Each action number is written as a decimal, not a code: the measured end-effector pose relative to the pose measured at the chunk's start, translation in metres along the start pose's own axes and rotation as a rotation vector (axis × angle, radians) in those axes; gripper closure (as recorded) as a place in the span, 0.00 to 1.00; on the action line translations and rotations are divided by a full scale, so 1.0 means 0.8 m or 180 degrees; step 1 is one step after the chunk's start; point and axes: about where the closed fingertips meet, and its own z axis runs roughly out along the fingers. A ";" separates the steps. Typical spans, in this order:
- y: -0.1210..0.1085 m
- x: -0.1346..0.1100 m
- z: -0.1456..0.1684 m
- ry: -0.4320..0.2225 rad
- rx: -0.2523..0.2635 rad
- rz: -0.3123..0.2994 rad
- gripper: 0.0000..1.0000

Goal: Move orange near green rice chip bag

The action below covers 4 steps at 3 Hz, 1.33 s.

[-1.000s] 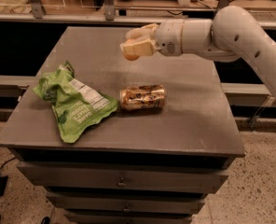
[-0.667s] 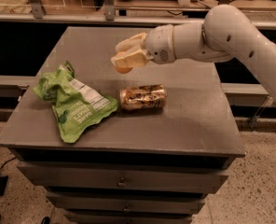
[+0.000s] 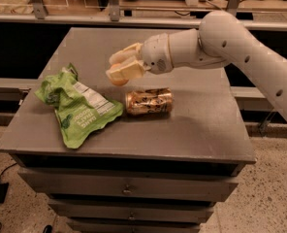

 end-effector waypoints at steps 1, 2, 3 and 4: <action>-0.004 0.012 0.020 -0.0064 -0.0099 0.0047 1.00; -0.014 0.023 0.033 -0.0086 -0.0118 0.0041 1.00; -0.017 0.026 0.043 -0.0078 -0.0130 -0.0028 0.97; -0.017 0.024 0.046 -0.0094 -0.0116 -0.0054 0.74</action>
Offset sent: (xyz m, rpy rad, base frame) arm 0.0271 0.0156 -0.0306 0.0398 0.0329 0.0224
